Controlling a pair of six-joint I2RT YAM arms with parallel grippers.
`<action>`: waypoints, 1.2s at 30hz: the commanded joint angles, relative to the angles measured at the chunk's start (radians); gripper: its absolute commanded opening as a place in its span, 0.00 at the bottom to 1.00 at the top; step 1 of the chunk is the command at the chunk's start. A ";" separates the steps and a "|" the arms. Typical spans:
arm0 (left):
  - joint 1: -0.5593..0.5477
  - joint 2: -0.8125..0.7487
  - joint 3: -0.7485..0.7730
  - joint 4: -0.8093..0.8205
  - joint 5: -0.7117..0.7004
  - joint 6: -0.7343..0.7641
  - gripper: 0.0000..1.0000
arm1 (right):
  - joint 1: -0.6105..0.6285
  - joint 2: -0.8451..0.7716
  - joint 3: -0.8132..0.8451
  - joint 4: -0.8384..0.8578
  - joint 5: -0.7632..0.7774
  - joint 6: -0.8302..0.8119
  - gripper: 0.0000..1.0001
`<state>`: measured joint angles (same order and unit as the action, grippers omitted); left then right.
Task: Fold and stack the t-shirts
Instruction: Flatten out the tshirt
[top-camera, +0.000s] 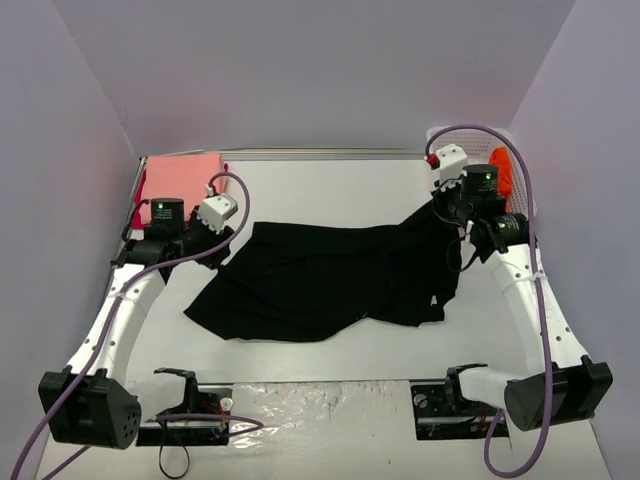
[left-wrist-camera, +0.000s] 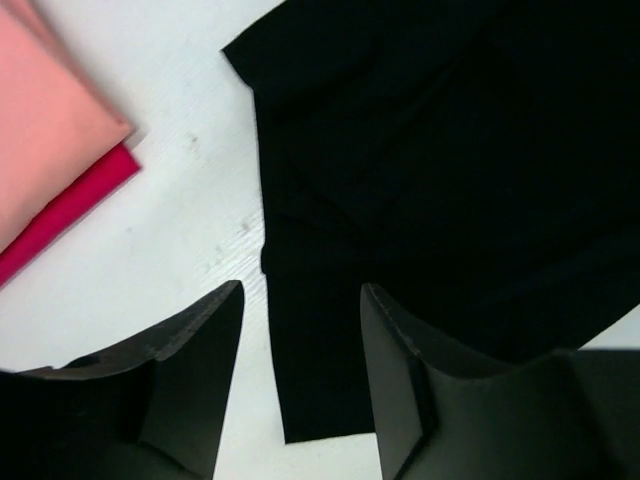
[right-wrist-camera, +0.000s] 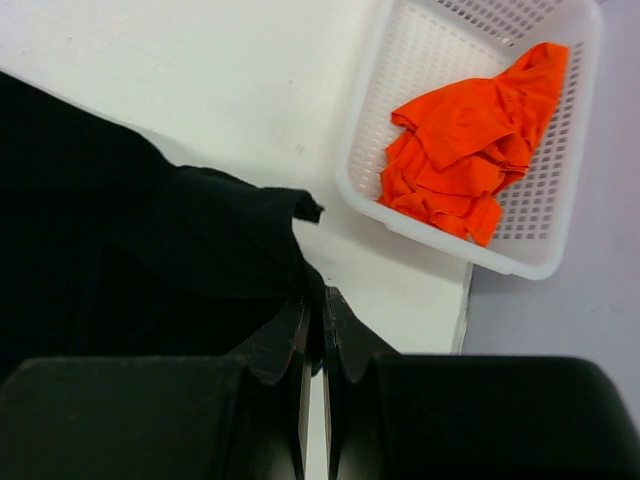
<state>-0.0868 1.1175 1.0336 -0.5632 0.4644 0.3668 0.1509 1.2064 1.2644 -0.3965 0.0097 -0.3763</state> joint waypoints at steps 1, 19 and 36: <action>-0.066 0.054 0.013 0.108 0.057 0.069 0.50 | -0.005 -0.005 -0.046 0.062 -0.051 0.027 0.00; -0.169 0.780 0.448 0.316 -0.136 0.035 0.47 | -0.007 0.108 -0.109 0.085 -0.056 0.013 0.00; -0.171 0.903 0.479 0.358 -0.164 0.046 0.45 | 0.004 0.153 -0.137 0.088 -0.073 -0.006 0.00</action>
<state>-0.2592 2.0205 1.4639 -0.2325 0.3122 0.3946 0.1505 1.3525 1.1355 -0.3210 -0.0559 -0.3706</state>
